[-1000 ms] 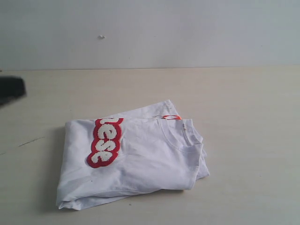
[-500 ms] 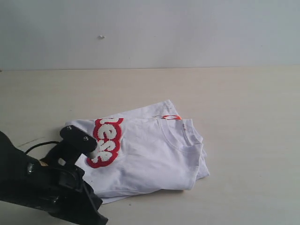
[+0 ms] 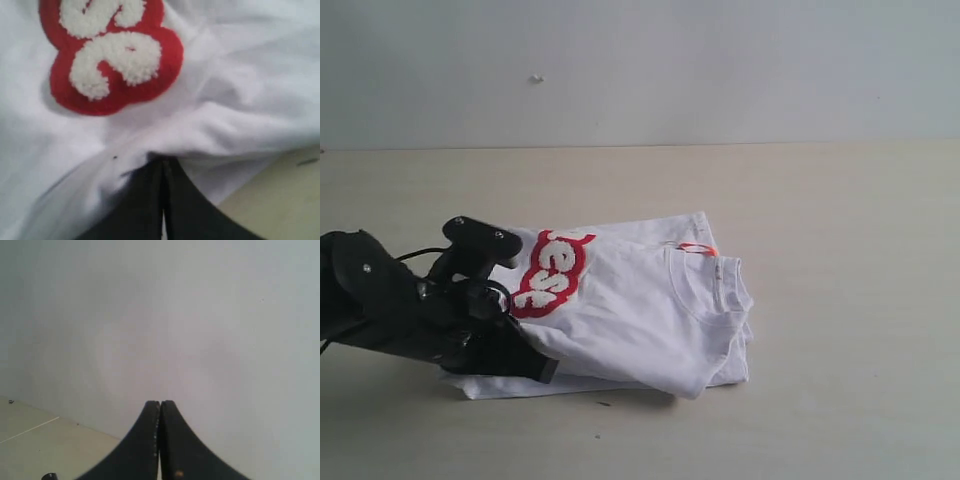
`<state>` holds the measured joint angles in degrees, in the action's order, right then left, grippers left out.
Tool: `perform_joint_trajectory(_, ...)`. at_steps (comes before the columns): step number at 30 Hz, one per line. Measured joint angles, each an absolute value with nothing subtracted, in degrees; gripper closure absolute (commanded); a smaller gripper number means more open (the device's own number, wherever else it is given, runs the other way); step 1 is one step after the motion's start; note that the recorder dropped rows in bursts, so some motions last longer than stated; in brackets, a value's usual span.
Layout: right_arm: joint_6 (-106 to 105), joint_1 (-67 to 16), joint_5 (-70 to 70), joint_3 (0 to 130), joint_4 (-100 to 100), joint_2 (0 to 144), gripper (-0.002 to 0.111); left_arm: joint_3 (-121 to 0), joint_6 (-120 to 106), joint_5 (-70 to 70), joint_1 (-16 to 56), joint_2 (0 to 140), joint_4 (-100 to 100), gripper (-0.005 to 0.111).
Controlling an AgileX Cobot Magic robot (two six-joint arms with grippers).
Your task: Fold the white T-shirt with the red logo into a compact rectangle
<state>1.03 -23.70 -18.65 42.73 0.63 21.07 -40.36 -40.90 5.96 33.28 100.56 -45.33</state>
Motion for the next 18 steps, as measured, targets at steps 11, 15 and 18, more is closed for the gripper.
perform_joint_trajectory(11, 0.7, -23.7, -19.2, 42.7, 0.6, 21.1, 0.108, -43.6, -40.9, 8.6, 38.4, 99.7, -45.3, 0.107)
perform_joint_trajectory(15, 0.7, -23.7, -19.6, 42.7, 1.0, 21.1, 0.108, -43.9, -40.7, 9.1, 39.1, 94.0, -45.3, 0.107)
perform_joint_trajectory(18, 0.6, -23.7, -19.7, 42.7, 1.1, 18.2, 0.108, -43.1, -40.4, 8.4, 39.1, 82.1, -45.3, 0.107)
